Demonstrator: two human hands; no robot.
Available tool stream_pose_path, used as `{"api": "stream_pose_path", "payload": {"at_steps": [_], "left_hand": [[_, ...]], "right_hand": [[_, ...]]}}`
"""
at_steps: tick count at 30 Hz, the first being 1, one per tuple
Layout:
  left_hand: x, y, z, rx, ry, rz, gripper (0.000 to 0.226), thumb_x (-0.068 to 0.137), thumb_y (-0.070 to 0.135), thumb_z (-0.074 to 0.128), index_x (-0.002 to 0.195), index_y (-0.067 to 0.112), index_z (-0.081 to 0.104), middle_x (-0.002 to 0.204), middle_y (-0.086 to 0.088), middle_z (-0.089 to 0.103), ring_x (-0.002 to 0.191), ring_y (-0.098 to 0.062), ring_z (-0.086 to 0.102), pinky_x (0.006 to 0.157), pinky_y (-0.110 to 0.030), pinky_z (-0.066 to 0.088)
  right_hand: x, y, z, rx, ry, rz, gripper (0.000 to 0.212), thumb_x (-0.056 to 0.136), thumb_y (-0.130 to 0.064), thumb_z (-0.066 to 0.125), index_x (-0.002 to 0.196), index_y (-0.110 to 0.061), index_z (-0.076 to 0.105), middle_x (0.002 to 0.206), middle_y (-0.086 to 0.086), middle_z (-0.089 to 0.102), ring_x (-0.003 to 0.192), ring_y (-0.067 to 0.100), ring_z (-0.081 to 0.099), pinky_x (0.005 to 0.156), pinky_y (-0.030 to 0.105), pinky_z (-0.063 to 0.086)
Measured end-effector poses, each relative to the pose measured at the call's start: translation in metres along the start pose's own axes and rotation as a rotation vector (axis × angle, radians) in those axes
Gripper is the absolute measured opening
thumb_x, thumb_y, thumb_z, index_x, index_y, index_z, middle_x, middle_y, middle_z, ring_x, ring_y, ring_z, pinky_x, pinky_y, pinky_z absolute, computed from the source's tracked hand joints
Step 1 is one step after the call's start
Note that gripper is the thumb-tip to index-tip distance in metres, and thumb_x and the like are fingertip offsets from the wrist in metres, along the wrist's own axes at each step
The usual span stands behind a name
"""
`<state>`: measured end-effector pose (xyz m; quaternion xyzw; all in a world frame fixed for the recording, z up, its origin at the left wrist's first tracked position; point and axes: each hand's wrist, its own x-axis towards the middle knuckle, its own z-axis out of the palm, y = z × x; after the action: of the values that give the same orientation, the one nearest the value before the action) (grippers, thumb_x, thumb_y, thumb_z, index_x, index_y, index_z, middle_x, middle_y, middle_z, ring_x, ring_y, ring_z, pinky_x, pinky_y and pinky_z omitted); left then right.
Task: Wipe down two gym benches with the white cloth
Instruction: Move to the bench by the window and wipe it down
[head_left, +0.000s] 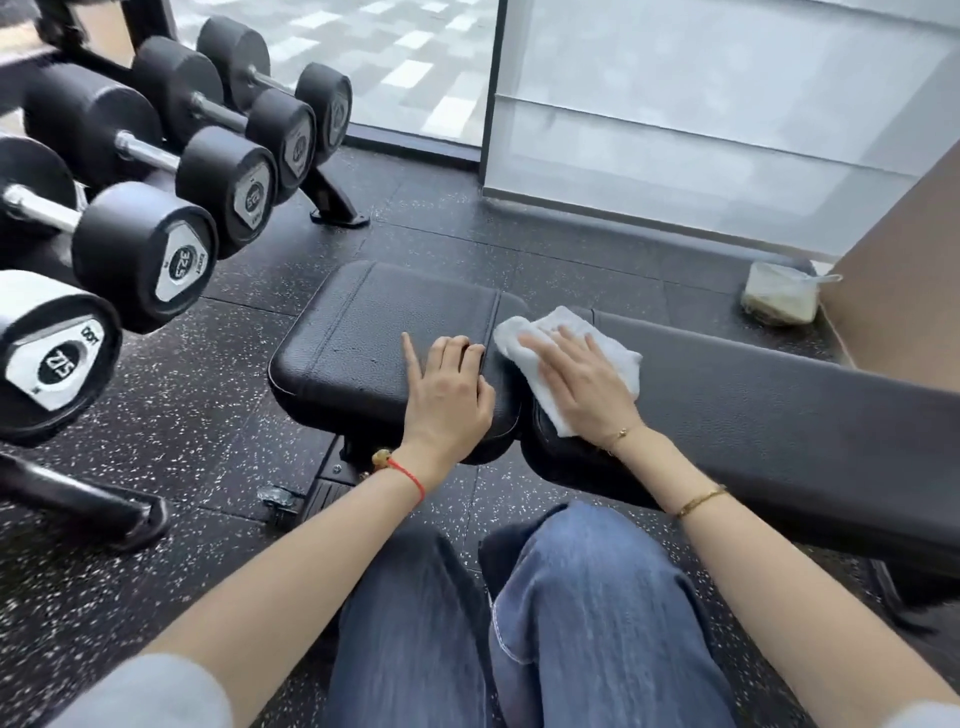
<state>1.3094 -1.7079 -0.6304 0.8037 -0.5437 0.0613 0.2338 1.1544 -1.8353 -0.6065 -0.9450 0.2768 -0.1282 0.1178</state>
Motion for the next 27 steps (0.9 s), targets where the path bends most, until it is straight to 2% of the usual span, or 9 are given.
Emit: {"api": "stream_pose_path", "payload": {"at_steps": [2, 6, 10, 12, 14, 19, 21, 24, 27], "left_hand": [[-0.003, -0.004, -0.005, 0.004, 0.026, -0.006, 0.038, 0.092, 0.024, 0.043, 0.124, 0.011, 0.059, 0.132, -0.006, 0.058, 0.131, -0.024, 0.048, 0.120, -0.062, 0.004], [-0.010, -0.039, -0.023, 0.043, 0.152, -0.062, 0.035, 0.091, 0.024, 0.043, 0.116, 0.012, 0.064, 0.129, -0.005, 0.062, 0.125, -0.023, 0.054, 0.121, -0.057, 0.013], [-0.022, -0.099, -0.043, -0.007, 0.215, -0.231, 0.032, 0.092, 0.017, 0.047, 0.119, 0.012, 0.063, 0.130, -0.005, 0.060, 0.126, -0.024, 0.052, 0.117, -0.052, 0.025], [-0.025, -0.124, -0.050, -0.028, 0.195, -0.309, 0.034, 0.095, 0.014, 0.048, 0.126, 0.010, 0.059, 0.135, -0.007, 0.056, 0.130, -0.025, 0.047, 0.115, -0.049, 0.030], [-0.023, -0.142, -0.053, -0.061, 0.169, -0.367, 0.037, 0.098, 0.015, 0.047, 0.134, 0.009, 0.054, 0.141, -0.009, 0.052, 0.134, -0.027, 0.042, 0.115, -0.046, 0.030], [-0.016, -0.153, -0.047, -0.149, 0.167, -0.430, 0.040, 0.102, 0.017, 0.038, 0.140, 0.011, 0.048, 0.143, -0.008, 0.052, 0.133, -0.025, 0.043, 0.115, -0.043, 0.031], [-0.016, -0.153, -0.044, -0.169, 0.160, -0.439, 0.040, 0.102, 0.016, 0.037, 0.140, 0.009, 0.048, 0.141, -0.010, 0.054, 0.131, -0.028, 0.046, 0.113, -0.046, 0.034], [-0.017, -0.152, -0.044, -0.145, 0.144, -0.439, 0.040, 0.103, 0.017, 0.037, 0.140, 0.009, 0.049, 0.139, -0.009, 0.055, 0.129, -0.028, 0.047, 0.111, -0.048, 0.036], [-0.018, -0.154, -0.047, -0.111, 0.129, -0.426, 0.041, 0.103, 0.018, 0.038, 0.141, 0.010, 0.049, 0.138, -0.008, 0.056, 0.128, -0.028, 0.047, 0.109, -0.048, 0.037]], "right_hand": [[0.002, -0.012, 0.002, 0.018, -0.033, -0.088, 0.043, 0.106, -0.023, 0.035, 0.148, -0.025, 0.038, 0.155, -0.002, 0.038, 0.150, 0.021, 0.020, 0.124, 0.041, 0.006], [0.034, -0.034, 0.019, 0.032, -0.131, -0.212, 0.043, 0.106, -0.031, 0.034, 0.149, -0.026, 0.037, 0.157, -0.002, 0.034, 0.150, 0.024, 0.019, 0.122, 0.045, 0.012], [0.105, -0.046, 0.032, -0.097, -0.135, -0.131, 0.045, 0.105, -0.037, 0.029, 0.149, -0.028, 0.033, 0.156, 0.000, 0.032, 0.147, 0.025, 0.022, 0.119, 0.045, 0.014], [0.138, -0.055, 0.034, -0.125, -0.148, -0.049, 0.045, 0.105, -0.039, 0.024, 0.148, -0.027, 0.033, 0.156, 0.001, 0.032, 0.146, 0.024, 0.024, 0.119, 0.046, 0.015], [0.148, -0.068, 0.038, -0.153, -0.157, -0.046, 0.046, 0.105, -0.040, 0.021, 0.147, -0.026, 0.034, 0.157, 0.003, 0.032, 0.145, 0.025, 0.025, 0.118, 0.046, 0.016], [0.084, -0.079, 0.035, -0.134, -0.196, -0.373, 0.050, 0.104, -0.041, 0.029, 0.151, -0.027, 0.030, 0.158, 0.003, 0.031, 0.148, 0.030, 0.023, 0.121, 0.046, 0.015], [0.070, -0.076, 0.034, -0.129, -0.214, -0.433, 0.049, 0.103, -0.042, 0.030, 0.151, -0.031, 0.031, 0.158, 0.000, 0.032, 0.149, 0.027, 0.023, 0.122, 0.045, 0.015], [0.100, -0.075, 0.037, -0.164, -0.218, -0.325, 0.049, 0.105, -0.042, 0.028, 0.152, -0.032, 0.026, 0.161, 0.001, 0.025, 0.150, 0.025, 0.017, 0.123, 0.040, 0.007], [0.146, -0.099, 0.047, -0.162, -0.222, -0.194, 0.049, 0.106, -0.041, 0.021, 0.153, -0.026, 0.022, 0.162, 0.005, 0.019, 0.151, 0.028, 0.012, 0.123, 0.041, 0.005]]}}
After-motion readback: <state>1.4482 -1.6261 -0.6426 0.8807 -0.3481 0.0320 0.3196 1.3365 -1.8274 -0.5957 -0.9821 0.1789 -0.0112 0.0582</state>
